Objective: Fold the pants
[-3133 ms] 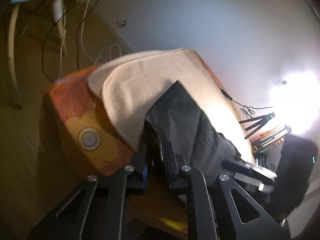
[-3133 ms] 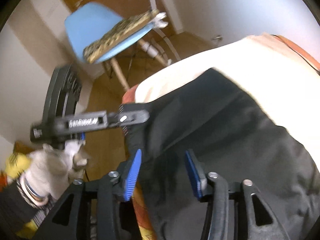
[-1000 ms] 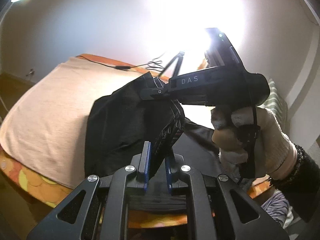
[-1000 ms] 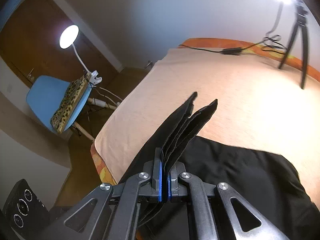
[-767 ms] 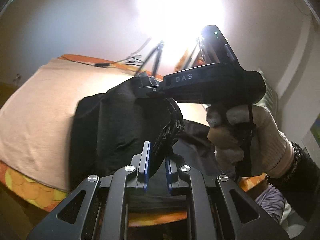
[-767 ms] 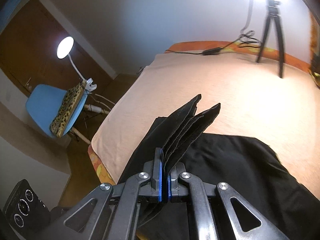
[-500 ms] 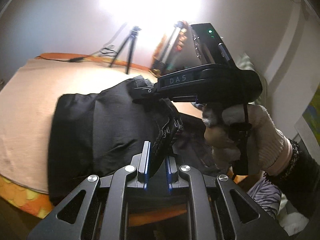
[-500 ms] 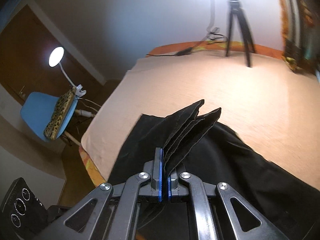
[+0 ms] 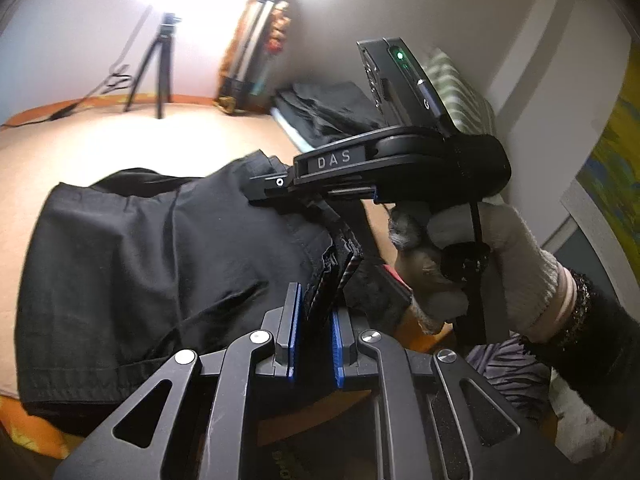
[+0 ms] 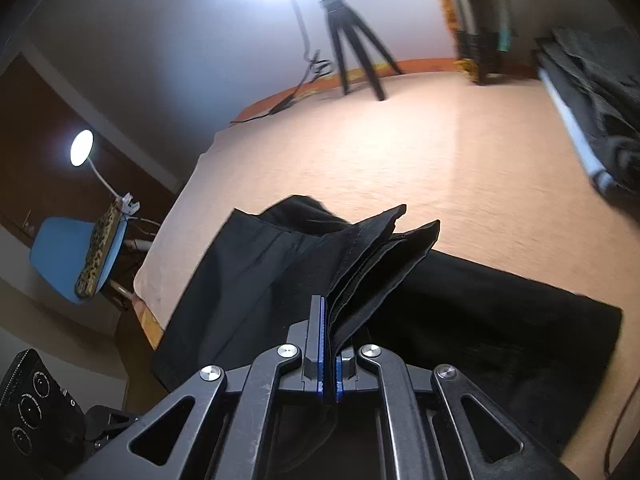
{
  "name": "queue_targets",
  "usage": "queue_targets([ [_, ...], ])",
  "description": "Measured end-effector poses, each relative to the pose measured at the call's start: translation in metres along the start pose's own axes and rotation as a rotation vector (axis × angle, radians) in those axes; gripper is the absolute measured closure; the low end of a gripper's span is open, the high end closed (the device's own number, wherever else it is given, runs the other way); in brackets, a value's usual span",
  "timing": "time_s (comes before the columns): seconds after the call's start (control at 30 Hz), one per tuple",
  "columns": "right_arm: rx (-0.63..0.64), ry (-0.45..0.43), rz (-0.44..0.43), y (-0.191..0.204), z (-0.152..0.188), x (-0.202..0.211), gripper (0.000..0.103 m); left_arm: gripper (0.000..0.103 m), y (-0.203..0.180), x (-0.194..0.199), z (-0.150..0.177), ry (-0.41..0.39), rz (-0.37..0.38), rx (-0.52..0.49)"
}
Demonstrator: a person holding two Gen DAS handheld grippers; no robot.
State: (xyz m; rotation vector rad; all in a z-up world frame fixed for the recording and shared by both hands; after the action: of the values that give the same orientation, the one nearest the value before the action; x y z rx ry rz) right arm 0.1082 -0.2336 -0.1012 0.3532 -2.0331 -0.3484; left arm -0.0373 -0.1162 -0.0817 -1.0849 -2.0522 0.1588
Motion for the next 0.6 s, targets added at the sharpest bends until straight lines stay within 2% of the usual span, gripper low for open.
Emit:
queue_targets([
  [0.3, -0.037, -0.054, 0.041, -0.048, 0.012, 0.032, 0.102, 0.092, -0.032, -0.04, 0.002, 0.09, 0.056, -0.066],
  [0.4, -0.044, -0.053, 0.073, -0.062, 0.018, 0.031, 0.102, 0.092, -0.034, -0.045, 0.003, 0.114, 0.07, -0.073],
  [0.6, -0.073, -0.058, 0.08, -0.083, 0.025, 0.024, 0.102, 0.091, -0.032, -0.048, 0.011, 0.172, 0.104, -0.074],
])
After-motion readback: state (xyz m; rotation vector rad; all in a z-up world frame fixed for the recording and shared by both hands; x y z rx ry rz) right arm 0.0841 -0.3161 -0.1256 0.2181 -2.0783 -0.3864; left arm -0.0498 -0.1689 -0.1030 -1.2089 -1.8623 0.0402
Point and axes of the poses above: each gripper's, at about its wrist camera, not at the fingertips, and x roughly against the way its jaws point, y to its left, z to its underside, the point moved 1 cm from there along -x, roughly the way its jaws point, and after that the axes turned 3 degrees about z, right-handed, at the moved point
